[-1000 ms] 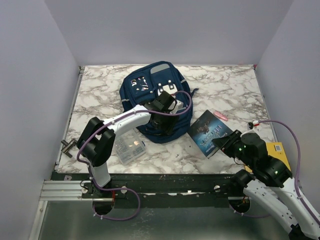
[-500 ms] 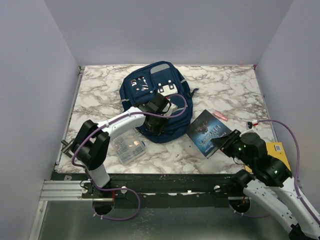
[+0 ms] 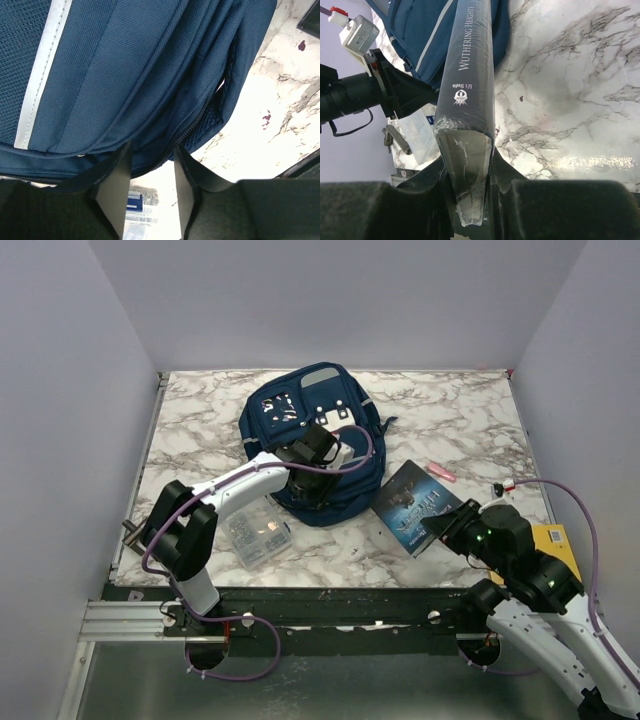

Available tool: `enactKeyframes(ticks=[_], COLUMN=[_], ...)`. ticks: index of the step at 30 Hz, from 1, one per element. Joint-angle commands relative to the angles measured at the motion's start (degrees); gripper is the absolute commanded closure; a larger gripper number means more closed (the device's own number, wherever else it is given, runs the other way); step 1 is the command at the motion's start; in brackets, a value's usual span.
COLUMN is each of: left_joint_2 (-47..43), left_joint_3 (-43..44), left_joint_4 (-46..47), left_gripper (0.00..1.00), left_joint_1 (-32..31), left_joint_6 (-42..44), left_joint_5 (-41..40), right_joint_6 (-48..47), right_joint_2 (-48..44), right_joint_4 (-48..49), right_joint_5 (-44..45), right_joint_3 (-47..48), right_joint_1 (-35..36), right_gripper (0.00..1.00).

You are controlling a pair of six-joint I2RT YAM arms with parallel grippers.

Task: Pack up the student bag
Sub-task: Place the book in the student bag.

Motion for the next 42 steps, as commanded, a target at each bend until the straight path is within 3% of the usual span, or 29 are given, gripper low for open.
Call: enactKeyframes(ticks=[1,6,10,25,27,31,34,42], left_joint_2=[-1.4,-0.6,0.4,5.0,5.6,5.6,0.8,-18.8], left_joint_3=[1.3,2.4,2.6,2.6,3.4,4.3,2.5,-5.0], left_joint_4=[1.5,2.3,2.8,2.8,2.9,3.3,6.3,19.9], left_gripper=[0.63,0.74,0.77,0.74,0.78,0.96,1.00,1.00], left_joint_1=[0.8,2.1,2.4,0.2,0.3,0.3,0.1,-1.2], left_joint_6=[-0.5,-1.3,-2.0,-2.4,-2.5,-3.3,-4.9,-11.2], left_joint_5=[3.1,6.6,6.9,3.7,2.8,2.0,0.6,-17.1], right_joint_6=[-0.4,-0.5,-0.6,-0.5,-0.5,-0.2,1.2,8.4], right_joint_2=[-0.5,-0.6,-0.5,-0.5,-0.6,-0.6,-0.8,-3.3], right_joint_4=[9.1,9.3,9.4,10.0,10.1,10.5,10.8,15.2], right_joint_5=[-0.9,-1.0,-1.4,-1.9,-2.0,-3.0,-4.4,-11.9], right_joint_3=[0.9,0.8,0.7,0.5,0.3,-0.1,-0.8,-2.6], right_joint_1=[0.1,0.0,0.1,0.1,0.1,0.0,0.0,0.0], right_gripper=[1.00,1.00,1.00,1.00,1.00,1.00,0.99,1.00])
